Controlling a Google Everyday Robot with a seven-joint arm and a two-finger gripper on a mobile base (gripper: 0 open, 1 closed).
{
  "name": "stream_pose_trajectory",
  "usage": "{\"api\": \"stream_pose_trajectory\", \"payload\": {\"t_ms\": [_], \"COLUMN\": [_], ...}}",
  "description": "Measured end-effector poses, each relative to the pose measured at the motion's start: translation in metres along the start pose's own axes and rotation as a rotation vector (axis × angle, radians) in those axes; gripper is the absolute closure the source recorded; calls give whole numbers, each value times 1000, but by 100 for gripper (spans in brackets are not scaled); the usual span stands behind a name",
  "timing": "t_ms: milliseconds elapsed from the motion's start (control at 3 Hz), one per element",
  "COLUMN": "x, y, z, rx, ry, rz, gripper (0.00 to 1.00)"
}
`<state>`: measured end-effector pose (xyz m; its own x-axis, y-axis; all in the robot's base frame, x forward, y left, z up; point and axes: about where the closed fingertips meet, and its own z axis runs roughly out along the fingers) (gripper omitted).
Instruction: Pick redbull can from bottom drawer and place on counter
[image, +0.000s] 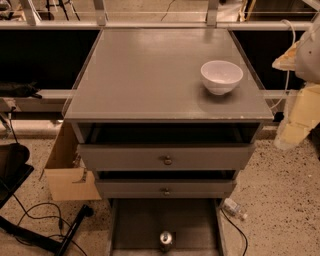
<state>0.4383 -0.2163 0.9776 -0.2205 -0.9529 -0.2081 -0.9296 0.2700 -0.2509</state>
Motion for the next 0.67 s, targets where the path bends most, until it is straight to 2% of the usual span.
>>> {"api": "stream_pose_trajectory", "payload": {"t_ms": [333, 667], "x": [0, 6], "y": [0, 6], "z": [0, 24], "rx": [3, -27], "ry": [-3, -90], "rz": [1, 37], "gripper": [0, 0]}}
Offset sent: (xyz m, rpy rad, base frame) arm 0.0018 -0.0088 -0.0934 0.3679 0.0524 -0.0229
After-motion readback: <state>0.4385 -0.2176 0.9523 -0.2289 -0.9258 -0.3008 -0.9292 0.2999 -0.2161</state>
